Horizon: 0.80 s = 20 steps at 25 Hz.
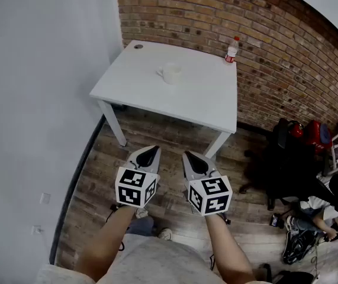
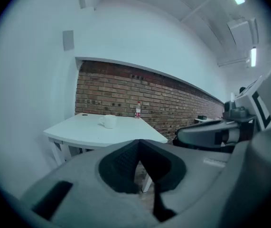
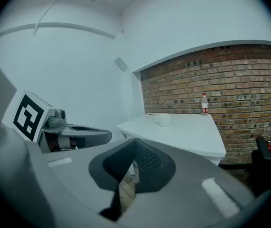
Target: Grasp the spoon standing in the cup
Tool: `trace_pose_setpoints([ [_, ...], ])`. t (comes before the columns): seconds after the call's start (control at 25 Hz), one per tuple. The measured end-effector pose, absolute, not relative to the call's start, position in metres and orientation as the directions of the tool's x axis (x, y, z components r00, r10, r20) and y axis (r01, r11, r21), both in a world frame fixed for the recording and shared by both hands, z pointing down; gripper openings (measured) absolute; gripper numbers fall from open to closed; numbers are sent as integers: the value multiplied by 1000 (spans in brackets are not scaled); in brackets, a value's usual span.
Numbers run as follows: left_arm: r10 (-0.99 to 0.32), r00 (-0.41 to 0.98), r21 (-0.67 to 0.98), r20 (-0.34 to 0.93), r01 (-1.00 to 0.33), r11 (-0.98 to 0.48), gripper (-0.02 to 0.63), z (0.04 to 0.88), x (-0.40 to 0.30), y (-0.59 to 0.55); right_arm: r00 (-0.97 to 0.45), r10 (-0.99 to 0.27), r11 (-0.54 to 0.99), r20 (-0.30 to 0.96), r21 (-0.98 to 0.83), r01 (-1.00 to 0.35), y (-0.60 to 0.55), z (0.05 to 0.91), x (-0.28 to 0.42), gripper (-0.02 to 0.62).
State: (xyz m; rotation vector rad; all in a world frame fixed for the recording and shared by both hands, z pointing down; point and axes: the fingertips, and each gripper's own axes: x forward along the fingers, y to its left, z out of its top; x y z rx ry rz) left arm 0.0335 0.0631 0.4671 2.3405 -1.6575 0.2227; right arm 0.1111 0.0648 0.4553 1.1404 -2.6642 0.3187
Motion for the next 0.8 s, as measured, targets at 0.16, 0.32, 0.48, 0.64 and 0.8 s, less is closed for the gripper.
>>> trace_pose_setpoints([
  [0.16,-901,337,125,274,-941,-314,-5,466,23,46,-671,-681,669,294,-123,-733,50,458,100,6],
  [0.32,-898,346,133,272,-938,-321,-5,463,8,20,-662,-686,660,300,-124,-741,26,457,85,6],
  [0.48,-891,361,140,275,-932,-334,-5,462,-8,-13,-651,-694,649,307,-126,-751,-6,455,68,6],
  [0.64,-881,380,149,282,-925,-351,-5,460,-29,-51,-638,-704,634,313,-128,-763,-42,452,46,6],
  [0.8,-869,404,153,286,-914,-375,-5,454,-43,-85,-619,-717,615,320,-128,-778,-74,445,30,6],
])
